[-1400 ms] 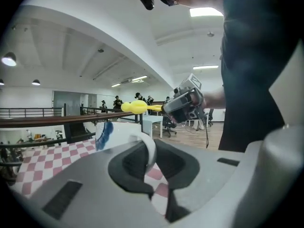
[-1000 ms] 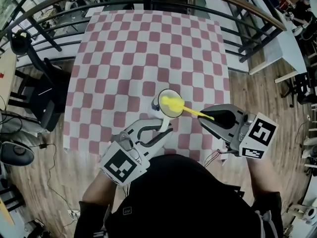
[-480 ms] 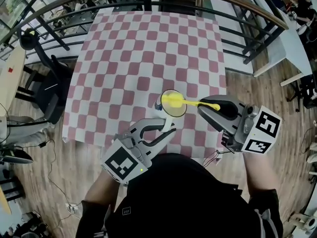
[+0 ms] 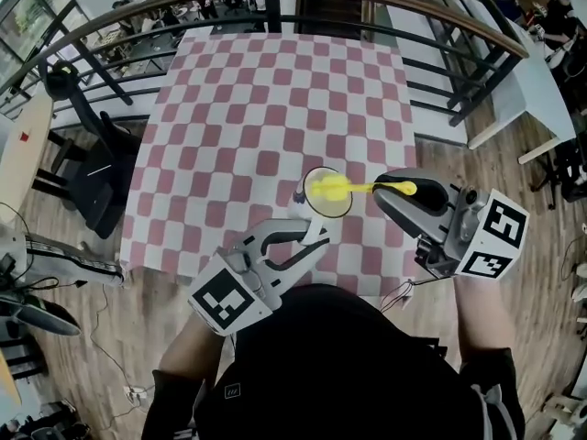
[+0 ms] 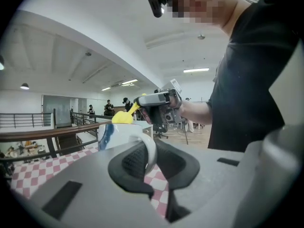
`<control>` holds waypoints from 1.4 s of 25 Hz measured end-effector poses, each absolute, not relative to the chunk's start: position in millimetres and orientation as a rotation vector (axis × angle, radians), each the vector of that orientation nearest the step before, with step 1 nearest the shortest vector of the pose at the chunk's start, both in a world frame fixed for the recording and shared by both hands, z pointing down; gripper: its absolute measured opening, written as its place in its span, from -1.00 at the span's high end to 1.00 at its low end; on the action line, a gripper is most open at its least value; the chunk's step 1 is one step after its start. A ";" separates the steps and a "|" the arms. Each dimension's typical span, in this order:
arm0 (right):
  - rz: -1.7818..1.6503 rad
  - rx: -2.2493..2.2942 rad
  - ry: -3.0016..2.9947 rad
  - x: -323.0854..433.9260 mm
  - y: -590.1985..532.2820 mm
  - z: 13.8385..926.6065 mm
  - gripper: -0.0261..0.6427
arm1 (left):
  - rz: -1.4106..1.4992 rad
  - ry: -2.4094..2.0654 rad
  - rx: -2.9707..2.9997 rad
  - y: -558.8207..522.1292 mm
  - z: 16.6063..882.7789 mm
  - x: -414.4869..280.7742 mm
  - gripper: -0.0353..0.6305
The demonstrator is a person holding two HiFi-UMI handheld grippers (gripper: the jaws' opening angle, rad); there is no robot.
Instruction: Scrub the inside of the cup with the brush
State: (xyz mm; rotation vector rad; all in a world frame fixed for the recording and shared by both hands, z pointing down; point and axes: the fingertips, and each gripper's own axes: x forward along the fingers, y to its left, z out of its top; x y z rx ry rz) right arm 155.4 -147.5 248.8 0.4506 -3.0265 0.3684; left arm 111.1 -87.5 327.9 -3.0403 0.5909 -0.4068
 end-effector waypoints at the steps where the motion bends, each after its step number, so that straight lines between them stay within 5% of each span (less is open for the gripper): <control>1: 0.354 0.465 -3.026 151.3 -150.6 247.6 0.79 | -0.424 0.565 -3.025 -86.6 327.6 109.6 0.78; 10: 0.072 0.597 -2.954 102.4 -162.7 227.9 0.79 | -0.431 0.457 -2.982 -88.5 318.7 83.1 0.78; 35: 0.260 0.599 -2.828 96.0 -165.7 252.9 0.79 | -0.335 0.404 -3.051 -95.4 310.0 71.6 0.78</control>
